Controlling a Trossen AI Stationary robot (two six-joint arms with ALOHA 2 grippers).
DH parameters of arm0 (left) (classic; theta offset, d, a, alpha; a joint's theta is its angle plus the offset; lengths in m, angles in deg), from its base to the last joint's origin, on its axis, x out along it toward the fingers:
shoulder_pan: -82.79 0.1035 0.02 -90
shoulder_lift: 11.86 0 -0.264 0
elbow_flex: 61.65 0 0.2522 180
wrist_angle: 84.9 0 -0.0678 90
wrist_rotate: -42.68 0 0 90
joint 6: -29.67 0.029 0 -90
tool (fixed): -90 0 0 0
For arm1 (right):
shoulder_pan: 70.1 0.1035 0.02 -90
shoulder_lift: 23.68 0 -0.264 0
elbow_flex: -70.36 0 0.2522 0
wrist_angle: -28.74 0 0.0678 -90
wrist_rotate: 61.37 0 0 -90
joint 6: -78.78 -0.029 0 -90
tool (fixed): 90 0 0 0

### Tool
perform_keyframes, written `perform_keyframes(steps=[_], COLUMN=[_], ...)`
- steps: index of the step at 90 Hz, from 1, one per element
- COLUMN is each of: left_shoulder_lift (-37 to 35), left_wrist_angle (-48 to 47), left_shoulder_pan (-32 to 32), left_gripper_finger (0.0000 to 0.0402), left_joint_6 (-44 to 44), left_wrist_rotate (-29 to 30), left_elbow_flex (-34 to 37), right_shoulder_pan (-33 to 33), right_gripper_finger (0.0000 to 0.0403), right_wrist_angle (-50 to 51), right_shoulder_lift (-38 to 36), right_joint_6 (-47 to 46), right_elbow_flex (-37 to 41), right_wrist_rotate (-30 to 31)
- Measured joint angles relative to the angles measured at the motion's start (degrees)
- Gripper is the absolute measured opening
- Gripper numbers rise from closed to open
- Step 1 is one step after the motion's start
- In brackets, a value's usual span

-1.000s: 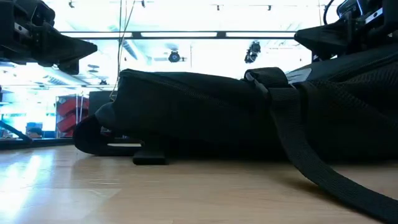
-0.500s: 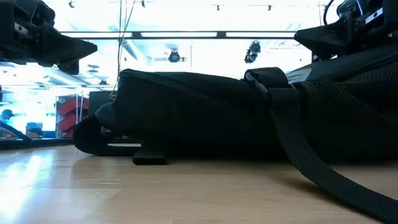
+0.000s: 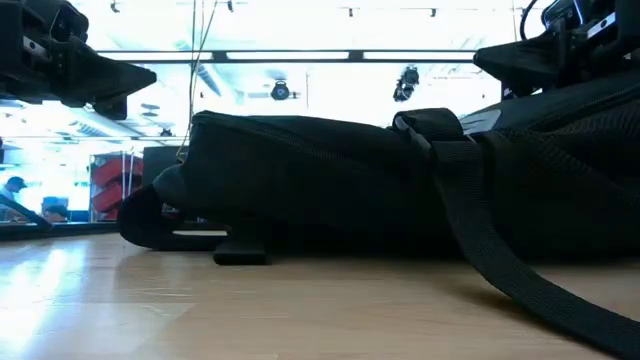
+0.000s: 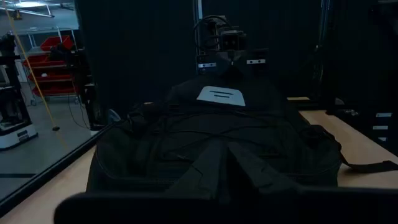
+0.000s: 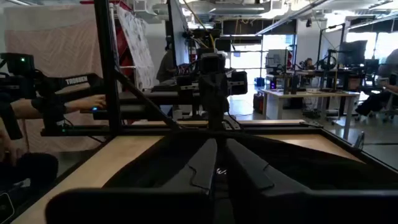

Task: Unpack backpack
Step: Return to Home Position

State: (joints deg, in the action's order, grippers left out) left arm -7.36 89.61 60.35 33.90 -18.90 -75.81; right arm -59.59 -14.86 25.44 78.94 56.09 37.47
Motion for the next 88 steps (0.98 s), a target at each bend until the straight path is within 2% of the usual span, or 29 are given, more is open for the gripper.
perform_keyframes(steps=[88], left_shoulder_lift=[0.00], left_wrist_angle=[-0.01], left_shoulder_pan=[0.01], left_gripper_finger=[0.0000], left_joint_6=[0.00], left_wrist_rotate=[0.00], left_elbow_flex=[0.00], right_shoulder_pan=[0.00], right_gripper_finger=[0.0009], right_wrist_angle=[0.01], right_shoulder_lift=[0.00], right_joint_6=[0.00], right_elbow_flex=[0.01], right_wrist_rotate=[0.01])
